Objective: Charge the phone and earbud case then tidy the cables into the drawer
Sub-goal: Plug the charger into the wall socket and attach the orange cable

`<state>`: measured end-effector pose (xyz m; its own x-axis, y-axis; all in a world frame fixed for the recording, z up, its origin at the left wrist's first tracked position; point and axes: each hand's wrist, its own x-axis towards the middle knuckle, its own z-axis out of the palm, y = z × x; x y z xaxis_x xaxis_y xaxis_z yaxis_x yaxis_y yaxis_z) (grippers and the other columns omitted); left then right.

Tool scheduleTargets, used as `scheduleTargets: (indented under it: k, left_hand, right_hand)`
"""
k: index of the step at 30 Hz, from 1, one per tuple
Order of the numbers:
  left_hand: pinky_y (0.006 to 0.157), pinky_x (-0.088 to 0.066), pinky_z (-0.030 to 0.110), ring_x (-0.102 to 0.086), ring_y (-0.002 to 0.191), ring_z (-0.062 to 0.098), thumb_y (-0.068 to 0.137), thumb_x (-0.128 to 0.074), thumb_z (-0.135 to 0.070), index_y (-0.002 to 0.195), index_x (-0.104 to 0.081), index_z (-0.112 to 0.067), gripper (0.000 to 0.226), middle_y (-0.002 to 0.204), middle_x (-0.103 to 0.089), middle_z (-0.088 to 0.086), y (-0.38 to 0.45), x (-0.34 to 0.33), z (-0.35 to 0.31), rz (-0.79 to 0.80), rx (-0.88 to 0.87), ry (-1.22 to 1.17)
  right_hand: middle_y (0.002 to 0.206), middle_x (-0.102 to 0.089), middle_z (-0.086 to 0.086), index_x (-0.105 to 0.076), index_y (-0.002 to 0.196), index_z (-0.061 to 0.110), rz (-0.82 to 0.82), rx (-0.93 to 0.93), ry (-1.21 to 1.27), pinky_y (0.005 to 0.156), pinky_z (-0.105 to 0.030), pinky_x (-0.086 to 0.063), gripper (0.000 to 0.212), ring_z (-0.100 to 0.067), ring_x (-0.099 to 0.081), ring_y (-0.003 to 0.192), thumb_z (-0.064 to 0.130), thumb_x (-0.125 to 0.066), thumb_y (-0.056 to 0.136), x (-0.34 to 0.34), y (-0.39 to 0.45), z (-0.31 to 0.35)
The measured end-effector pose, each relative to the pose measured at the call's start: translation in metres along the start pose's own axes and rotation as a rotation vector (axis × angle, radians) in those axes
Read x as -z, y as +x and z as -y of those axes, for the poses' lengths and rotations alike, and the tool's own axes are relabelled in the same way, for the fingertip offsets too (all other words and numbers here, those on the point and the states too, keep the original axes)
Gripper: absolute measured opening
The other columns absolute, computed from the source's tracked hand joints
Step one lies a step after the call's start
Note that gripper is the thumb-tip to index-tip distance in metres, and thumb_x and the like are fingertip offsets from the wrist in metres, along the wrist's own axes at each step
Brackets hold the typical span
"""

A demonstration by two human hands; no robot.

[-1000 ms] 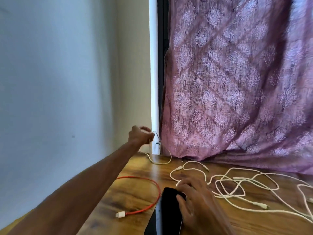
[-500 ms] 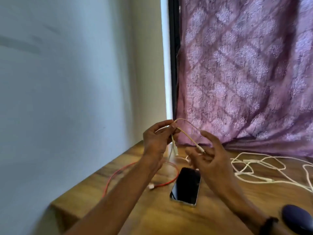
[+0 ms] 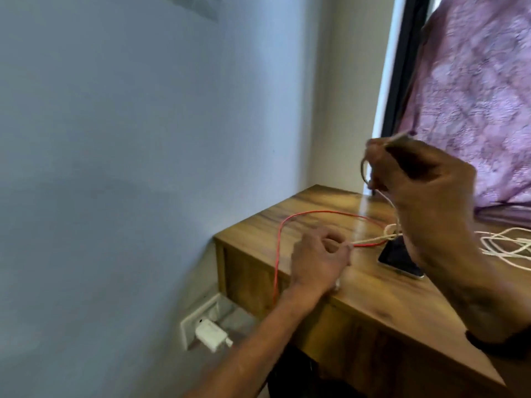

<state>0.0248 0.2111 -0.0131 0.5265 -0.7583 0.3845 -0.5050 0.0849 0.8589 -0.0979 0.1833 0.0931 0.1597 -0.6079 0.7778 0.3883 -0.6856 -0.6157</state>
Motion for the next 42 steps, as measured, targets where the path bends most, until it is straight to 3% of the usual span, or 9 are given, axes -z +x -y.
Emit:
scheduleTargets:
  k: [7, 10, 11, 13, 19, 25, 31, 38, 42]
  left_hand:
    - [0.059, -0.043, 0.006, -0.056, 0.061, -0.004, 0.092, -0.058, 0.006, 0.089, -0.063, -0.003, 0.010, 0.077, -0.063, 0.006, -0.104, 0.011, 0.036, -0.360, 0.187, -0.290]
    - [0.071, -0.057, 0.035, -0.062, 0.062, 0.002, 0.093, -0.064, 0.001, 0.076, -0.063, -0.015, 0.024, 0.064, -0.063, 0.000, -0.125, 0.017, 0.063, -0.375, 0.419, -0.722]
    - [0.070, -0.058, 0.038, -0.068, 0.068, 0.011, 0.086, -0.077, -0.012, 0.081, -0.069, -0.012, 0.010, 0.069, -0.070, 0.005, -0.131, 0.020, 0.068, -0.361, 0.469, -0.902]
    - [0.069, -0.060, 0.032, -0.076, 0.081, 0.022, 0.073, -0.080, -0.033, 0.099, -0.072, -0.010, 0.036, 0.087, -0.078, 0.009, -0.141, 0.024, 0.073, -0.338, 0.540, -1.144]
    - [0.065, -0.061, 0.034, -0.074, 0.062, 0.018, 0.101, -0.055, -0.006, 0.107, -0.069, 0.003, 0.018, 0.074, -0.076, 0.010, -0.160, 0.046, 0.139, -0.613, 0.931, -1.164]
    - [0.106, -0.049, 0.042, -0.064, 0.114, 0.031, 0.103, -0.056, -0.020, 0.133, -0.061, -0.002, 0.035, 0.123, -0.068, 0.017, -0.162, 0.070, 0.213, -0.676, 1.095, -1.096]
    - [0.108, -0.048, 0.042, -0.064, 0.118, 0.028, 0.103, -0.059, -0.026, 0.128, -0.065, -0.007, 0.032, 0.126, -0.069, 0.012, -0.136, 0.088, 0.238, -0.663, 1.058, -1.116]
    - [0.096, -0.056, 0.041, -0.071, 0.106, 0.024, 0.092, -0.075, -0.027, 0.122, -0.070, -0.011, 0.035, 0.110, -0.076, 0.009, -0.122, 0.091, 0.245, -0.577, 1.076, -1.074]
    - [0.062, -0.060, 0.031, -0.074, 0.090, 0.021, 0.090, -0.077, -0.028, 0.117, -0.071, -0.008, 0.035, 0.103, -0.078, 0.009, -0.120, 0.089, 0.240, -0.558, 1.104, -1.079]
  right_hand:
    - [0.089, -0.076, 0.011, -0.080, 0.108, 0.022, 0.877, 0.144, -0.516, 0.075, -0.014, -0.051, 0.016, 0.001, -0.067, 0.082, 0.028, -0.070, 0.096, -0.089, -0.077, -0.049]
    - [0.092, -0.074, 0.004, -0.078, 0.111, 0.023, 0.997, 0.138, -0.568, 0.074, -0.036, -0.055, 0.022, -0.011, -0.067, 0.082, 0.034, -0.064, 0.098, -0.116, -0.110, -0.070]
    - [0.091, -0.074, 0.005, -0.077, 0.112, 0.024, 1.009, 0.119, -0.586, 0.073, -0.040, -0.055, 0.023, -0.013, -0.068, 0.082, 0.036, -0.062, 0.099, -0.124, -0.119, -0.076]
    - [0.094, -0.074, 0.006, -0.073, 0.117, 0.028, 1.031, 0.061, -0.671, 0.071, -0.040, -0.056, 0.025, -0.017, -0.070, 0.086, 0.039, -0.057, 0.101, -0.132, -0.136, -0.083]
    - [0.100, -0.060, -0.006, -0.058, 0.118, 0.015, 1.187, -0.156, -1.069, 0.067, -0.033, -0.040, 0.017, -0.023, -0.057, 0.081, 0.014, -0.056, 0.101, -0.139, -0.181, -0.099]
    - [0.125, -0.059, -0.014, -0.058, 0.124, 0.010, 1.147, -0.260, -1.118, 0.082, -0.034, -0.047, 0.022, -0.032, -0.062, 0.114, 0.009, -0.055, 0.101, -0.141, -0.219, -0.141]
    - [0.120, -0.068, -0.012, -0.061, 0.125, 0.012, 1.025, -0.259, -0.924, 0.088, -0.031, -0.052, 0.027, -0.028, -0.065, 0.110, 0.012, -0.062, 0.098, -0.143, -0.258, -0.201]
    - [0.090, -0.073, -0.008, -0.069, 0.100, 0.011, 0.841, -0.240, -0.829, 0.068, -0.021, -0.043, 0.006, -0.023, -0.070, 0.079, 0.011, -0.064, 0.097, -0.143, -0.281, -0.226]
    - [0.096, -0.073, -0.002, -0.070, 0.107, 0.014, 0.827, -0.204, -0.788, 0.078, -0.022, -0.057, 0.011, -0.015, -0.070, 0.085, 0.014, -0.066, 0.097, -0.140, -0.293, -0.227]
